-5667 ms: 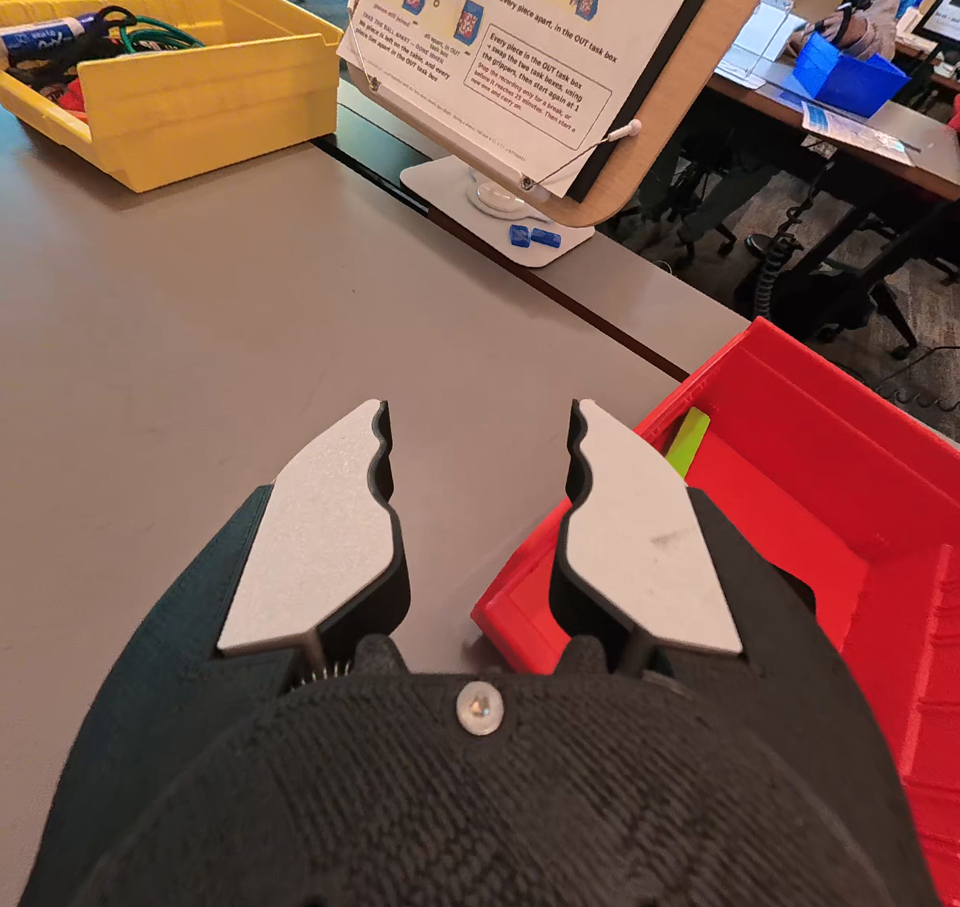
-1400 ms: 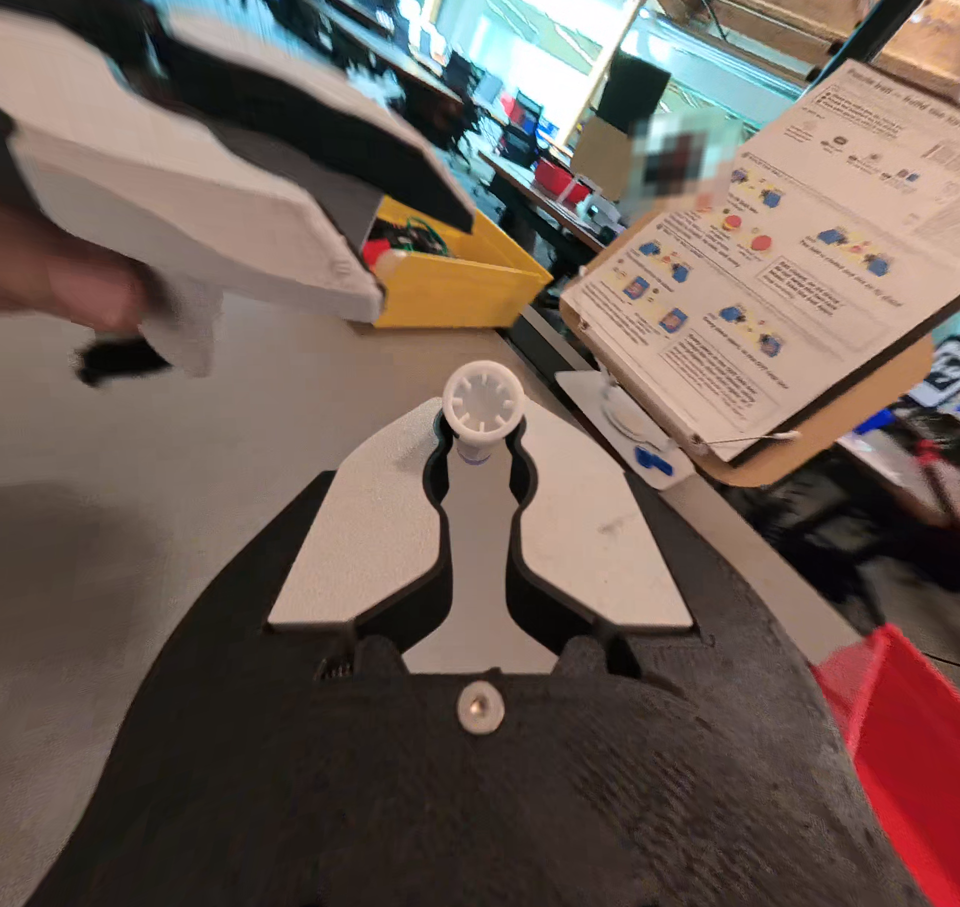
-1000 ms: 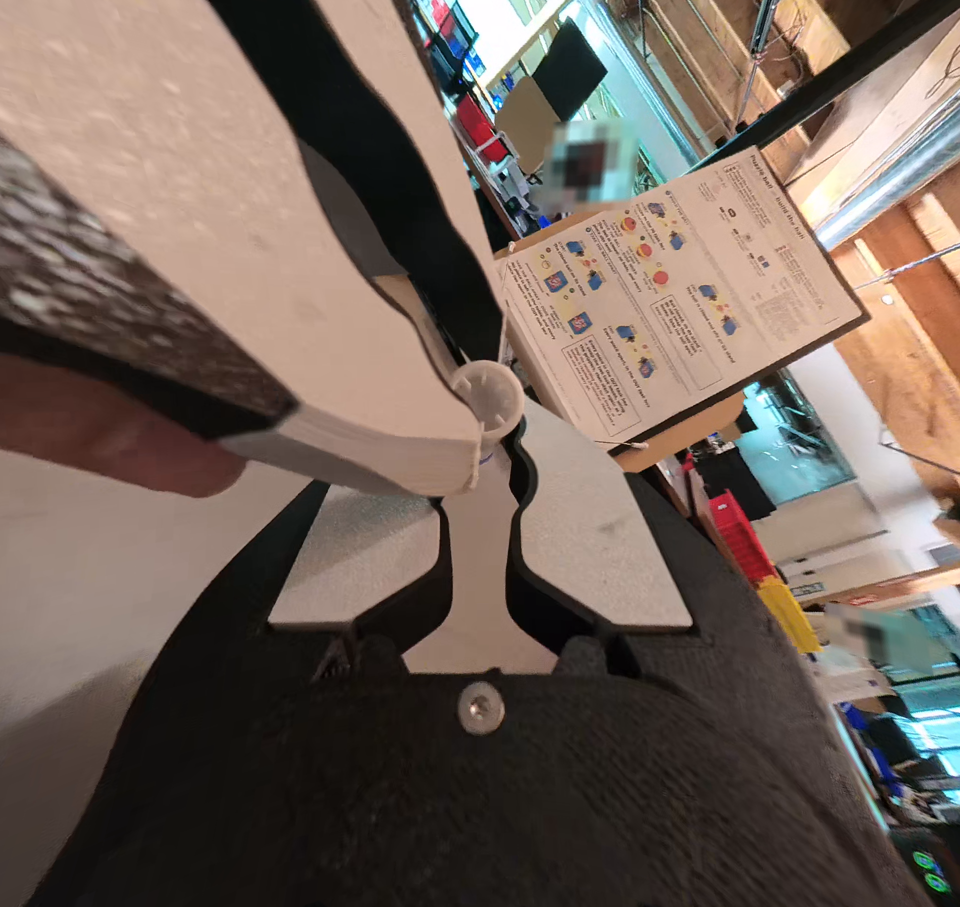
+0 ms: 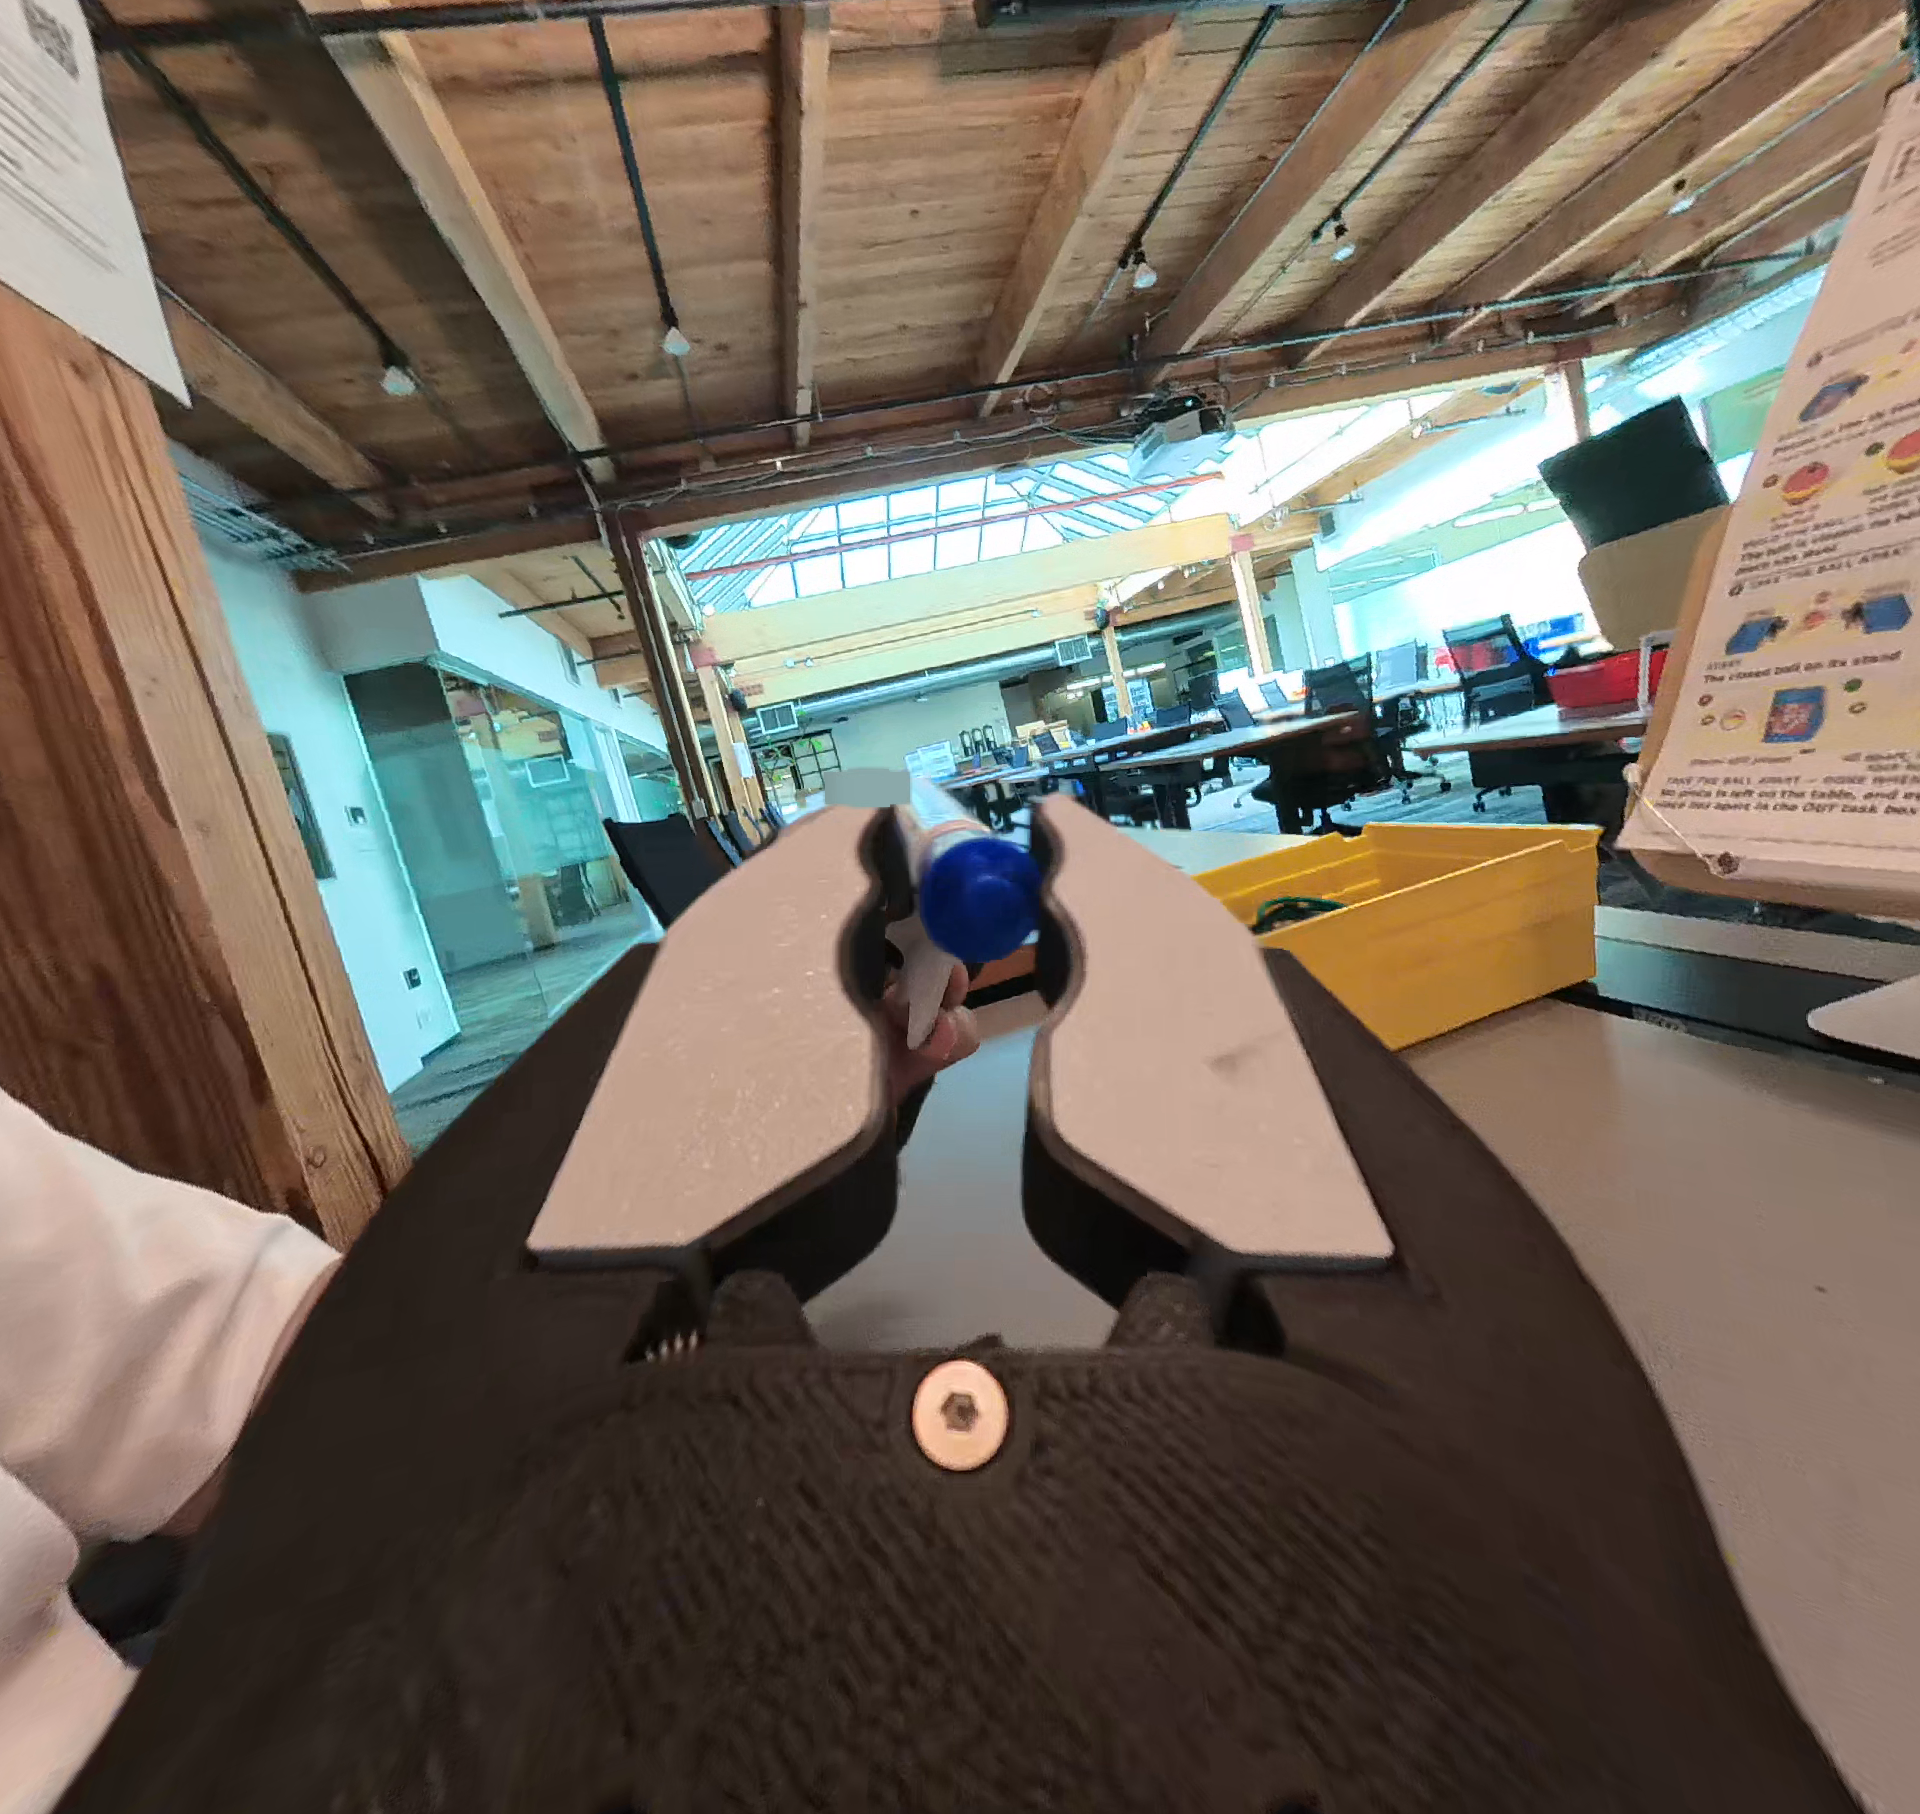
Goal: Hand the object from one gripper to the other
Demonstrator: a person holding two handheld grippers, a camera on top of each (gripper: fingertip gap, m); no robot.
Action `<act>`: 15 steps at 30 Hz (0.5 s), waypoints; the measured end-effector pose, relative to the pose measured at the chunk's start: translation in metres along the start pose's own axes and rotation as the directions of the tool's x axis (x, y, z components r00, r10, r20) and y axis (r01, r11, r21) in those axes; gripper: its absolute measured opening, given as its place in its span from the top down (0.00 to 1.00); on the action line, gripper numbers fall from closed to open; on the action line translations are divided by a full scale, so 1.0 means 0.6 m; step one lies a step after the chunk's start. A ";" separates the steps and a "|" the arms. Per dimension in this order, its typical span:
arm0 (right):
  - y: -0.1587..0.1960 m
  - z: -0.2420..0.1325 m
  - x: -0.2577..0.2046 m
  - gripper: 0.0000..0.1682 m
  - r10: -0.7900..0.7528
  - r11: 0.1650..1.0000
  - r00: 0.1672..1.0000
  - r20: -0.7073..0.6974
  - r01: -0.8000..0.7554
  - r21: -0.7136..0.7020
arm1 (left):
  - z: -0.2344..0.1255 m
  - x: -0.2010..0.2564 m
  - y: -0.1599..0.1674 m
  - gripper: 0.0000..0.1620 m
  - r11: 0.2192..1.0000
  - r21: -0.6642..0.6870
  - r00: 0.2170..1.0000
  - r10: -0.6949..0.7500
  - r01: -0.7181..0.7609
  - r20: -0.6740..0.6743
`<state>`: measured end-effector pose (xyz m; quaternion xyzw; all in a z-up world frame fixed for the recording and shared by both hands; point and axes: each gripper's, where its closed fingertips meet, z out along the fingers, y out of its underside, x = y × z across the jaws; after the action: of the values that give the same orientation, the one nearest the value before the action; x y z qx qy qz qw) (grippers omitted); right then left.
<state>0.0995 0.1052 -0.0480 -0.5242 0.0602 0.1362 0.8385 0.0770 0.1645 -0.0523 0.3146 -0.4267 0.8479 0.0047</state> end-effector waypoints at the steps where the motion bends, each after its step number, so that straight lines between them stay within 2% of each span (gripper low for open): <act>1: 0.003 -0.001 0.001 0.89 0.008 1.000 1.000 0.002 -0.008 -0.017 | 0.000 0.000 0.000 0.89 1.000 0.002 1.000 0.006 -0.006 -0.005; 5: 0.022 0.002 0.001 0.89 0.033 0.991 0.999 0.018 -0.031 -0.133 | -0.008 -0.006 -0.003 0.89 1.000 -0.001 1.000 0.031 -0.031 -0.005; 10: 0.019 -0.005 -0.005 0.89 -0.050 0.987 0.997 0.061 0.058 -0.148 | -0.010 -0.009 0.010 0.88 0.995 -0.066 0.997 0.071 -0.071 0.007; 13: 0.013 -0.016 -0.024 0.89 -0.172 0.970 0.974 0.145 0.193 -0.149 | -0.014 -0.013 0.031 0.71 0.979 -0.191 0.997 0.078 -0.072 0.025; 15: 0.016 -0.024 -0.043 0.89 -0.285 0.935 0.933 0.219 0.321 -0.152 | -0.022 -0.007 0.055 0.67 0.949 -0.313 0.999 0.051 -0.049 -0.001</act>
<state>0.0725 0.0919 -0.0566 -0.5870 -0.1165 0.0602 0.7989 0.0642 0.1545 -0.0840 0.3021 -0.5633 0.7684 0.0316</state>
